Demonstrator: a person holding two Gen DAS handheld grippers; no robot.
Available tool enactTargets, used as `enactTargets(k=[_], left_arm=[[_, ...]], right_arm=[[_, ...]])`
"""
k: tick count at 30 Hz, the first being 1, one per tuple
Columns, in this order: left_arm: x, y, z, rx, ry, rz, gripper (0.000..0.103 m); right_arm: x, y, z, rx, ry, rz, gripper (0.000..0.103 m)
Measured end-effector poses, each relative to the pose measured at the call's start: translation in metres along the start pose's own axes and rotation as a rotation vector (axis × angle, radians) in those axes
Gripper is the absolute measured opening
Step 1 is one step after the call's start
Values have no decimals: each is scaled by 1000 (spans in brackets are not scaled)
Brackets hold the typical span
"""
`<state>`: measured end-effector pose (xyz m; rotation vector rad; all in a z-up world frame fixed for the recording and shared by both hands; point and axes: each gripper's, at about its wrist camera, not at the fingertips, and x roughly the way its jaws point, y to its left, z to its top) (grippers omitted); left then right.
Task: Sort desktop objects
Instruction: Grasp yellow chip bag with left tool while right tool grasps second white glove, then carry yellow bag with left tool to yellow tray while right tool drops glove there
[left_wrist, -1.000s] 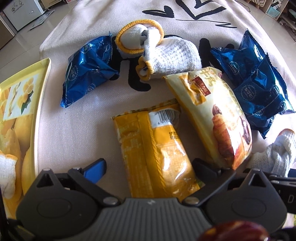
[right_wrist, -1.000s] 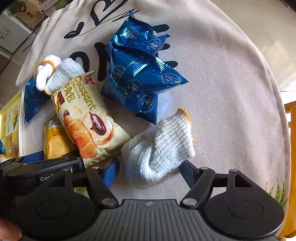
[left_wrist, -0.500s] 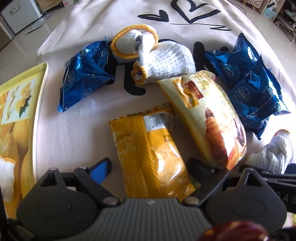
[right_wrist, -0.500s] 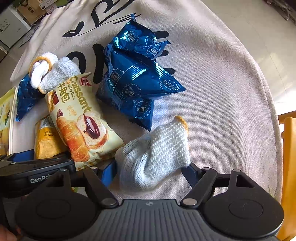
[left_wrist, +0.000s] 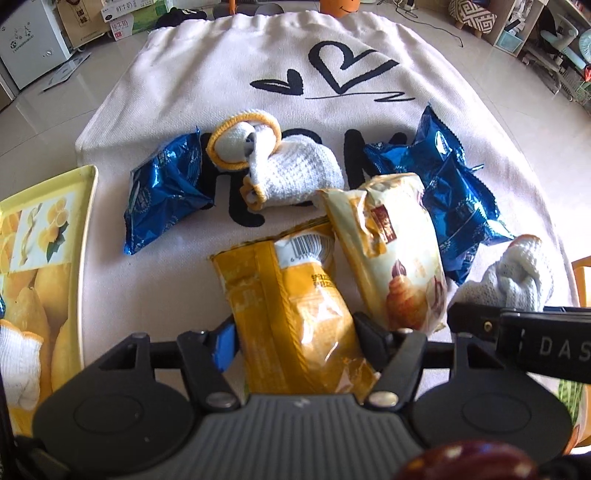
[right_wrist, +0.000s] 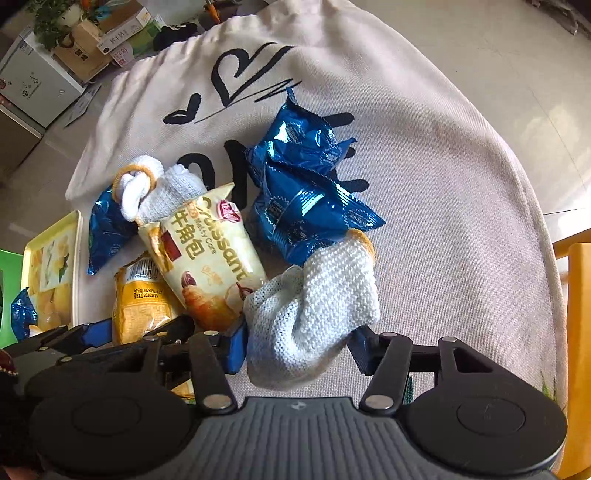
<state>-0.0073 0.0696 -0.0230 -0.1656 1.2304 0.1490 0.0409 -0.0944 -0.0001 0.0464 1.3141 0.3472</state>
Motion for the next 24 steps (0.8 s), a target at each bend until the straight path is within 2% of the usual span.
enactTargets(k=[4,5,7,15,24], left_arm=[[-11,-5,-4,-4,-30,4,64],[-13,-18,3,-7,-32,2,64],[-5,-17,12,-14,-39,3,64],[-46,-23,16,-24,-138,-15,64],[-55,-28,32,-43,-184,-21,63]], right_arm=[[-11,-4,2,22,-25,1,56],[-15,-6,3,27,-31,2,56],[-15,-6,8,35,-46,0,56],[-31,-15,23,84,-120,-12,56],[-30,-19,29,100,-134,-31,56]])
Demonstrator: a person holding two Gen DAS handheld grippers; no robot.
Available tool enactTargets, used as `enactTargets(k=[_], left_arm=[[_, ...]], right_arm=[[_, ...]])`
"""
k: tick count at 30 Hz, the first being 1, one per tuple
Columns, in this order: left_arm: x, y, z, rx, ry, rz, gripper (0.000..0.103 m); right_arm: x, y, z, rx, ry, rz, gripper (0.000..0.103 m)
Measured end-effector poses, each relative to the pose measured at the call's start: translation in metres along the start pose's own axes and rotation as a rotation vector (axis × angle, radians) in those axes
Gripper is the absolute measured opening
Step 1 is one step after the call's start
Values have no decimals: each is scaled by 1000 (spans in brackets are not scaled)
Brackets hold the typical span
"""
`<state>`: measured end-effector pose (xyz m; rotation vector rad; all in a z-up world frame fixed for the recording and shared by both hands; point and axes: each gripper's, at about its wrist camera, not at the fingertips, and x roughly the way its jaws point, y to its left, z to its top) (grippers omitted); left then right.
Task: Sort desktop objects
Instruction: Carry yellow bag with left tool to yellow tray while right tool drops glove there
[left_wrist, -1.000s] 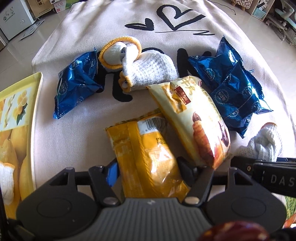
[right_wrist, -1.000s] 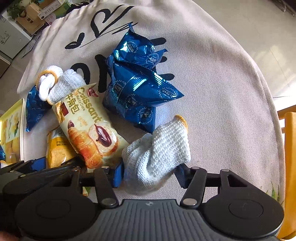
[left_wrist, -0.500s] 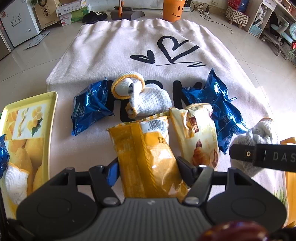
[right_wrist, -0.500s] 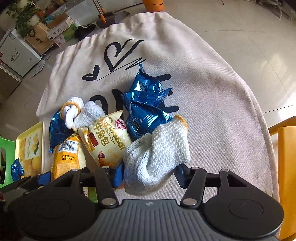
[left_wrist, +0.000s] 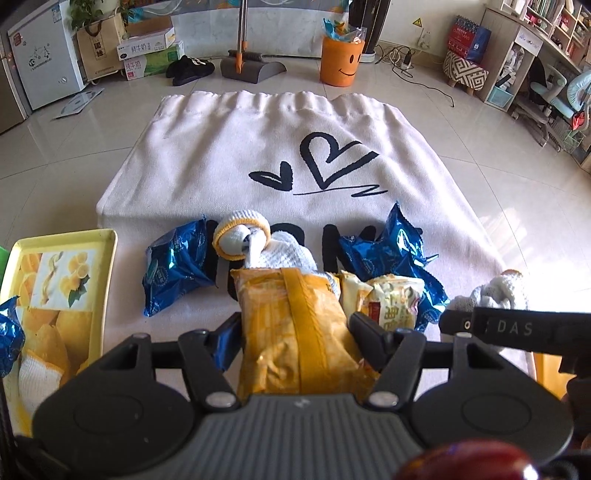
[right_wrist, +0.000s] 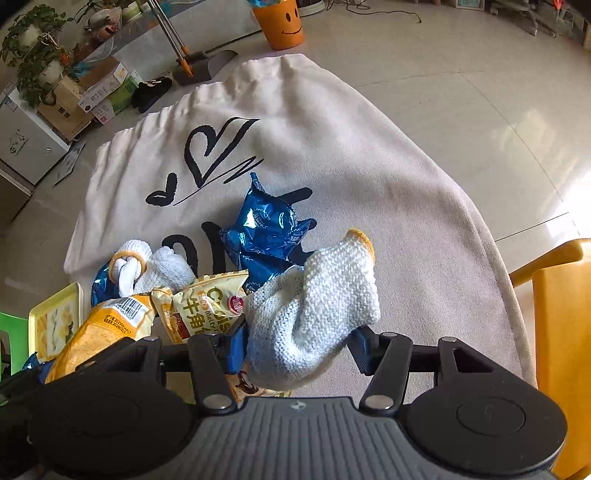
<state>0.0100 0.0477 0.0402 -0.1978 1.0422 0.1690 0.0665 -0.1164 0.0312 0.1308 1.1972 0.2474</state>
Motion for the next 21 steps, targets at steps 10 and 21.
enactTargets(k=[10,21], left_arm=[[-10,-4,10,0,-52,1,61],[-12,0,12,-13,-60,-2,60]], right_arm=[[-3,4,1,-28,-30,-9,56],[-3,8,0,-40,-37,-6,56]])
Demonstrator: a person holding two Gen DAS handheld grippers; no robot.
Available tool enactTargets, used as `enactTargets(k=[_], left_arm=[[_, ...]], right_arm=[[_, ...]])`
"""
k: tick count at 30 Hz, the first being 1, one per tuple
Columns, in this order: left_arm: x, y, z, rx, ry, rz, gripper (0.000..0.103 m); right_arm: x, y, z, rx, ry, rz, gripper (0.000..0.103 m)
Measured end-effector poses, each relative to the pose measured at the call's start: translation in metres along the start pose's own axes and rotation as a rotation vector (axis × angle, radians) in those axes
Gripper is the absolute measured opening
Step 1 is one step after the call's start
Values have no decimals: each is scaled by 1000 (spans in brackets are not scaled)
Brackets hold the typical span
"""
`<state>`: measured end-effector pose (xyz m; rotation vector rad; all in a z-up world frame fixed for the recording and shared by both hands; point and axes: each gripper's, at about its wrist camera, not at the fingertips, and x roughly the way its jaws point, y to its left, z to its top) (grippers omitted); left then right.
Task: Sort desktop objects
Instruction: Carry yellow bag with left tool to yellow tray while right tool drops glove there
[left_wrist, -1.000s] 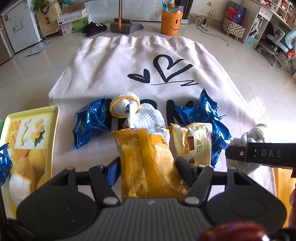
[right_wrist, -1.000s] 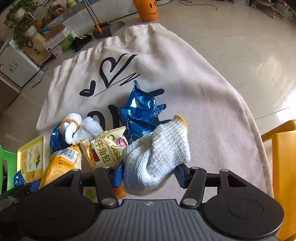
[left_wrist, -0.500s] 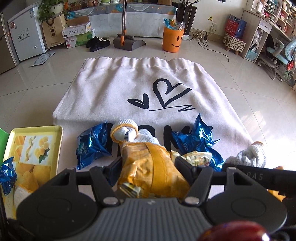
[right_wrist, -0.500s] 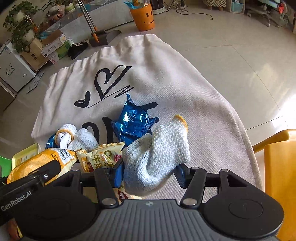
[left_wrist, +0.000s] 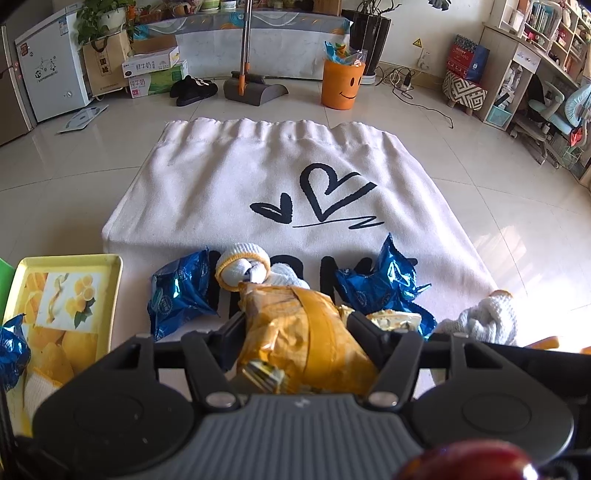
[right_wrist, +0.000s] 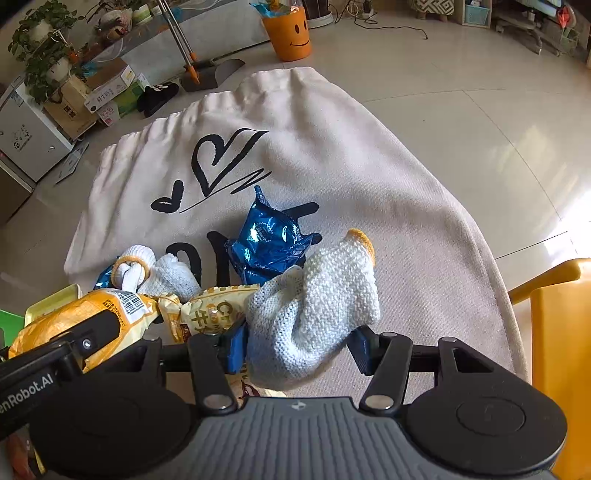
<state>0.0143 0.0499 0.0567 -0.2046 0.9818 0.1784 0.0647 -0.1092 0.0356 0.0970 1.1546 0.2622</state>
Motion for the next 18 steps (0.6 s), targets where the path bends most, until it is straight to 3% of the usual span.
enactTargets(k=[18], left_arm=[[-5,38,13,-100,-20,0,59]], right_arm=[[-2,41,-5,-48,11,86,56]])
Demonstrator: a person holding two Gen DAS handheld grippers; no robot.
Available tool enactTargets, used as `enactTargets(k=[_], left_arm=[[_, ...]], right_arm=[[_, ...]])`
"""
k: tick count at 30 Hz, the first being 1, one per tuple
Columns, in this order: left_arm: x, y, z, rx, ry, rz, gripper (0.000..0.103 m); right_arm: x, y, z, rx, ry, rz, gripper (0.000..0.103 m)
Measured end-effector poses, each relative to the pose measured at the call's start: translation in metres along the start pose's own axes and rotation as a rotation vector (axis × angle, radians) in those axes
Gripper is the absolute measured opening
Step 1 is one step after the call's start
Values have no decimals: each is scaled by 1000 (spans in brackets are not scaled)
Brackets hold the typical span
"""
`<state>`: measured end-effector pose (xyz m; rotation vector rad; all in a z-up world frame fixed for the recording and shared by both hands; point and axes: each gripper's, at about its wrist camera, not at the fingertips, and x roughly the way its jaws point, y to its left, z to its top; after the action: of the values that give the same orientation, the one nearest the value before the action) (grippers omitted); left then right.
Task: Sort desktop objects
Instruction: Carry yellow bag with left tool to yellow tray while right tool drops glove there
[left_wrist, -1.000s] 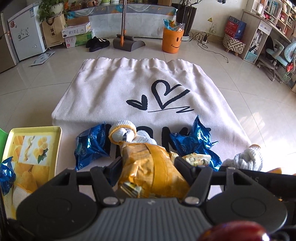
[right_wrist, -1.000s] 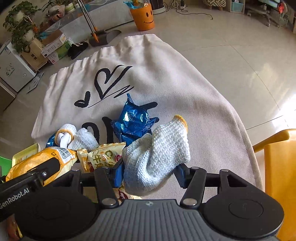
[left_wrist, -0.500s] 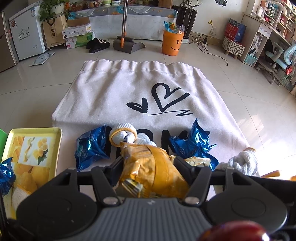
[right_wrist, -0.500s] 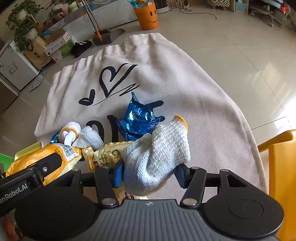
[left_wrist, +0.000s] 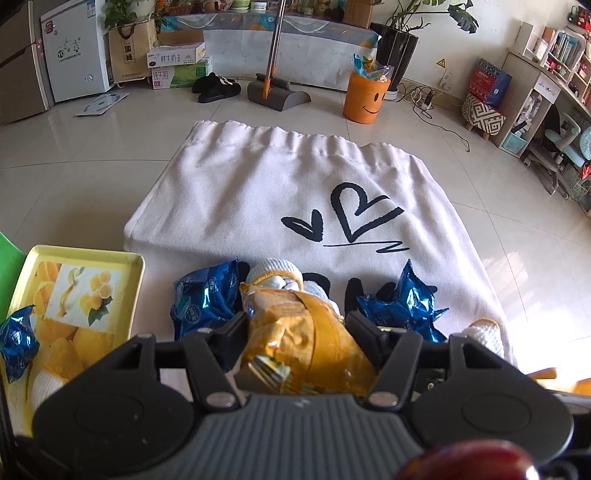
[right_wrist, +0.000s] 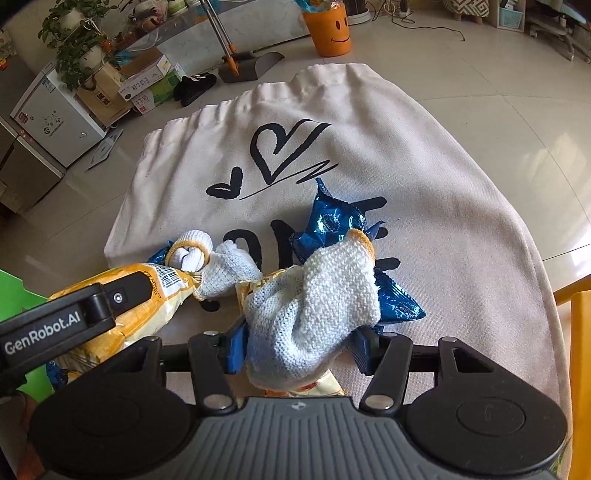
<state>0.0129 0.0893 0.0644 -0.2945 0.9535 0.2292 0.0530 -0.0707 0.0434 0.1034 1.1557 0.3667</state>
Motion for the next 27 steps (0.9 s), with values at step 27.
enactTargets(k=[27], left_arm=[[-22,124,34,-295,-72,75,59]], right_arm=[[12,79,-19,-131,26,208,56]])
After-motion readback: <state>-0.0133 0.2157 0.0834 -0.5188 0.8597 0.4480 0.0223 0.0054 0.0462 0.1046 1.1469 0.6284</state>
